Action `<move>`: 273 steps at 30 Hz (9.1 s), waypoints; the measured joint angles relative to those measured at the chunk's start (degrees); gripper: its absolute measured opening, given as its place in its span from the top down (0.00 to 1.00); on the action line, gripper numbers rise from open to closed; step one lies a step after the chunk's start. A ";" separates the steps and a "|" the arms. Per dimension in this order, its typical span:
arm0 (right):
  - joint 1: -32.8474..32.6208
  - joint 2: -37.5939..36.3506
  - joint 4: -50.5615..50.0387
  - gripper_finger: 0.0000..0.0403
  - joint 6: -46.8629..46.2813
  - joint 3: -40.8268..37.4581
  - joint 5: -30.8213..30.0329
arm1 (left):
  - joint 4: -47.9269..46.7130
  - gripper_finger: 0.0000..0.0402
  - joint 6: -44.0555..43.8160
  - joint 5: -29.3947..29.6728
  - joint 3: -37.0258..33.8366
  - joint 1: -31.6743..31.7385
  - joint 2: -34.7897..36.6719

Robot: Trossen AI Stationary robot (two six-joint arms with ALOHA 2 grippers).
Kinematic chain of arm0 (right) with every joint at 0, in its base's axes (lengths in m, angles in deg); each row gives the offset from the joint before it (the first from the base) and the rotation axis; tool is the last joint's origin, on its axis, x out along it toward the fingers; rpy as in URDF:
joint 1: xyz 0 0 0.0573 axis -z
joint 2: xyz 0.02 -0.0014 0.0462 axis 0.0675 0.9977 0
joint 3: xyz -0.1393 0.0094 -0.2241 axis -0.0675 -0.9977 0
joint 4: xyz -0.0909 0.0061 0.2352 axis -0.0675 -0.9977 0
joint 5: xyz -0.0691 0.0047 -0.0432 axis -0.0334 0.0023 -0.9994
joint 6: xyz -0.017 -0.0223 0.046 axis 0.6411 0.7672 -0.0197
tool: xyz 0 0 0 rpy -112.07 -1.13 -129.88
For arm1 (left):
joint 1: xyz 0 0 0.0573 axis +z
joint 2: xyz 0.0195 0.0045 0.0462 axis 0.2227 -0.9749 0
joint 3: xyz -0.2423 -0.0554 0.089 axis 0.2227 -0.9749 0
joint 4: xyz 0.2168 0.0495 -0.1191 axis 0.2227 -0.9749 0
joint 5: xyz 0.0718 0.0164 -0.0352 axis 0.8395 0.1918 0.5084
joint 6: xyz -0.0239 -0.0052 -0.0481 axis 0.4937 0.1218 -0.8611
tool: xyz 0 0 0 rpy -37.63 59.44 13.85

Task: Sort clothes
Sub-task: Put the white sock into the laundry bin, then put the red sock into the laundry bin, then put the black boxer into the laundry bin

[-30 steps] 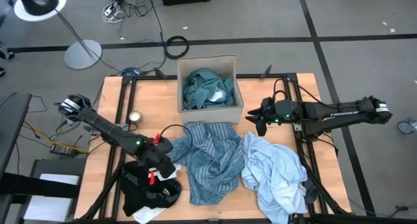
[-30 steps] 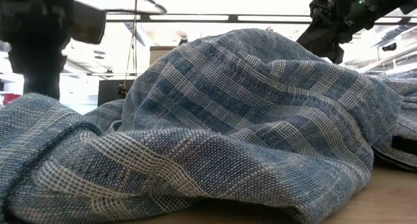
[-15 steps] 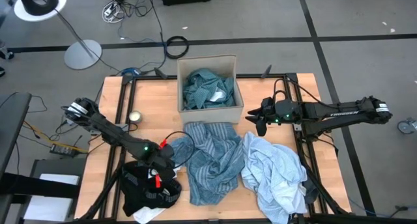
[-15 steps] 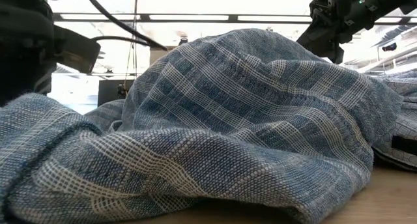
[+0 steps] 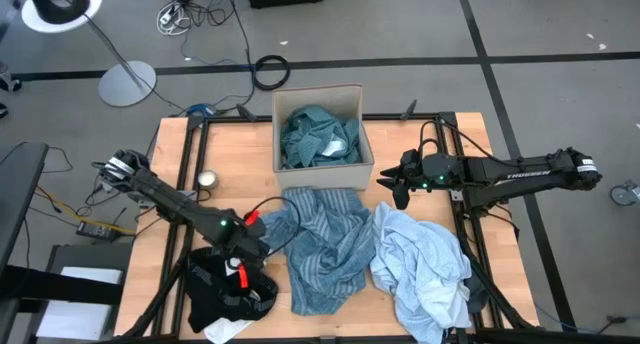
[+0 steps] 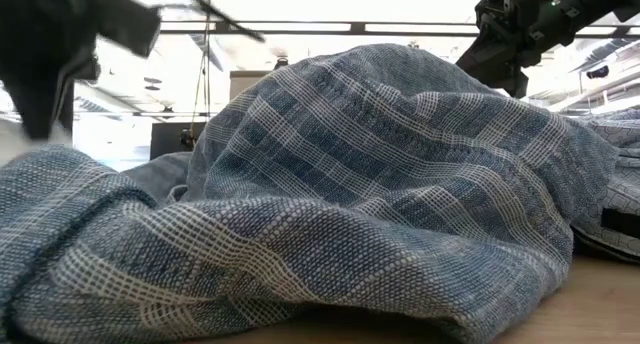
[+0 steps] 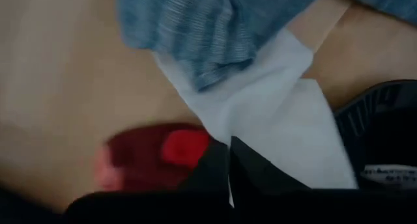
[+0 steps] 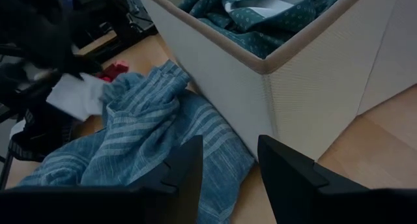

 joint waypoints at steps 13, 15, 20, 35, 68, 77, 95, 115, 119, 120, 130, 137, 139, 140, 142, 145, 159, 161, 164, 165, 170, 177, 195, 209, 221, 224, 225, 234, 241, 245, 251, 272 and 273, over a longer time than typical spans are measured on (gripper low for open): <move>0.00 0.00 -0.66 0.63 0.88 0.02 0.00 | -25.53 1.00 13.69 19.92 28.29 6.96 0.07; 0.00 0.00 -0.66 0.63 0.91 0.00 0.00 | -25.31 1.00 17.63 23.20 32.04 9.22 0.10; 0.00 0.02 -0.66 0.63 1.32 0.02 0.00 | -21.62 1.00 29.85 29.48 39.82 16.93 0.09; 0.00 0.04 -0.65 0.63 2.37 0.02 -0.02 | 12.19 0.98 62.39 27.73 49.26 41.06 -0.22; 0.00 0.90 -0.95 0.63 2.66 0.09 -0.02 | -5.22 0.72 39.37 11.87 32.97 21.77 8.29; 0.02 0.90 -1.00 0.63 2.31 0.09 -0.04 | 4.94 0.72 18.35 12.78 4.41 12.66 21.32; 0.00 0.90 -1.01 0.63 2.24 0.02 -0.04 | 11.70 0.72 -11.00 1.84 -19.12 0.10 25.18; 0.00 0.90 -1.01 0.63 2.24 0.00 -0.03 | 20.12 0.74 -29.56 -2.60 -38.84 -1.72 25.50; 0.00 0.89 -0.99 0.63 2.31 0.00 -0.24 | 21.33 0.90 -31.15 2.56 -39.70 -1.67 25.54; 0.00 0.88 -1.04 0.63 2.32 0.00 -0.46 | 21.36 0.95 -31.02 5.65 -39.65 -1.41 25.43; 0.02 0.87 -1.05 0.63 2.28 0.00 -0.57 | 22.43 0.99 -23.10 14.05 -36.62 6.13 25.16; 0.02 0.87 -1.04 0.63 2.26 0.00 -0.57 | 16.53 1.00 -11.00 14.79 -27.43 12.05 25.18; 0.02 0.87 -1.03 0.63 2.26 0.00 -0.57 | 13.99 1.00 -7.46 15.99 -23.20 13.48 25.18; 0.02 0.87 -1.05 0.63 2.24 0.00 -0.57 | 12.66 1.00 -5.52 17.00 -20.90 14.13 25.18; 0.02 0.87 -1.01 0.63 2.24 0.00 -0.57 | 10.58 1.00 -1.66 19.08 -16.04 15.34 25.18; 0.02 0.87 -1.02 0.63 2.22 0.00 -0.57 | 8.60 1.00 4.85 22.21 -8.44 17.25 25.18; 0.02 0.87 -0.97 0.63 2.22 0.00 -0.59 | 29.56 1.00 44.94 28.43 16.00 34.14 24.35; 0.02 0.87 -0.98 0.63 2.23 0.00 -0.59 | 31.85 1.00 47.74 25.46 17.17 37.10 23.65; 0.01 0.87 -0.97 0.63 2.31 0.00 -0.59 | 34.04 0.99 50.85 21.67 17.69 40.40 21.60; 0.02 0.87 -0.97 0.63 2.31 0.00 -0.59 | 34.14 0.99 51.77 20.97 17.67 41.20 20.94; 0.01 0.89 -0.97 0.63 2.34 0.00 -0.59 | 33.17 0.92 51.71 19.68 17.64 42.90 16.09; 0.01 0.88 -1.03 0.63 2.37 0.00 -0.59 | 32.49 0.81 51.45 15.96 17.54 44.29 11.78; 0.01 0.87 -1.36 0.63 2.46 0.00 -0.55 | 0.84 0.77 38.18 13.83 25.19 33.38 18.26; 0.00 0.87 -1.49 0.63 2.68 0.00 -0.55 | -2.58 0.77 1.25 15.39 7.43 6.41 22.93; 0.01 0.87 -1.45 0.63 2.66 0.00 -0.54 | 11.29 0.77 -29.84 15.79 -10.39 -11.79 22.84; 0.00 0.87 -1.42 0.63 2.33 0.00 -0.52 | 11.40 0.77 -36.29 15.76 -12.07 -15.03 22.30; 0.00 0.87 -1.43 0.63 2.33 0.00 -0.53 | 11.64 0.77 -38.09 15.73 -12.46 -15.93 22.01; 0.02 0.87 -1.42 0.63 2.31 0.00 -0.52 | 9.08 0.77 -52.39 13.48 -15.12 -20.03 17.22; 0.02 0.87 -1.42 0.63 2.28 0.00 -0.52 | 9.29 0.77 -54.46 10.36 -15.40 -20.08 11.88; 0.00 0.87 -1.42 0.63 2.26 0.00 -0.52 | 9.38 0.77 -54.74 8.06 -15.40 -20.08 9.07; 0.00 0.87 -1.42 0.63 2.24 0.00 -0.52 | 13.20 0.89 -54.68 7.40 -15.39 -20.08 7.91; 0.00 0.87 -1.38 0.63 1.30 0.00 -0.52 | -9.45 0.99 -44.98 15.15 3.34 -20.13 10.85; 0.01 0.87 -1.40 0.63 1.30 0.00 -0.52 | -7.88 0.98 -44.26 15.42 2.85 -20.16 10.51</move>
